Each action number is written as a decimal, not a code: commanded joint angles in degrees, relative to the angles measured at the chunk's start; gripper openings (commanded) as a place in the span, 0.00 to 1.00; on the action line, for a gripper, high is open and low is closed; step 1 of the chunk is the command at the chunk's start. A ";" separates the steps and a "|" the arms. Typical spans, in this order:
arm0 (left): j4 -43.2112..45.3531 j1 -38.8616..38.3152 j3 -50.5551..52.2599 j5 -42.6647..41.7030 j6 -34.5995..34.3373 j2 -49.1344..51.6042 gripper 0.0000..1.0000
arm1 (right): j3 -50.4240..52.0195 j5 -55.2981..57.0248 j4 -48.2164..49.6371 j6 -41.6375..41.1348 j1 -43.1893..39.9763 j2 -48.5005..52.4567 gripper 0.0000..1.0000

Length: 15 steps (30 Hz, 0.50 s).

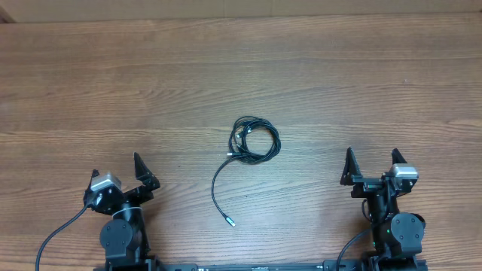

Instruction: Untangle cables

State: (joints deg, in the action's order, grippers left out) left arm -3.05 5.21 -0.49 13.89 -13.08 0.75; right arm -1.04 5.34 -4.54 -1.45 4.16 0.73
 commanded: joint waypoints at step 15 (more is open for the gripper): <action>-0.26 -0.33 -3.89 -7.06 1.31 -0.44 0.99 | 0.52 -2.73 0.26 -13.33 -0.17 -0.50 1.00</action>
State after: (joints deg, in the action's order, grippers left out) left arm -0.40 5.21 -0.93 12.29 -13.08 0.75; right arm -1.04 5.13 -4.36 -9.06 4.16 0.73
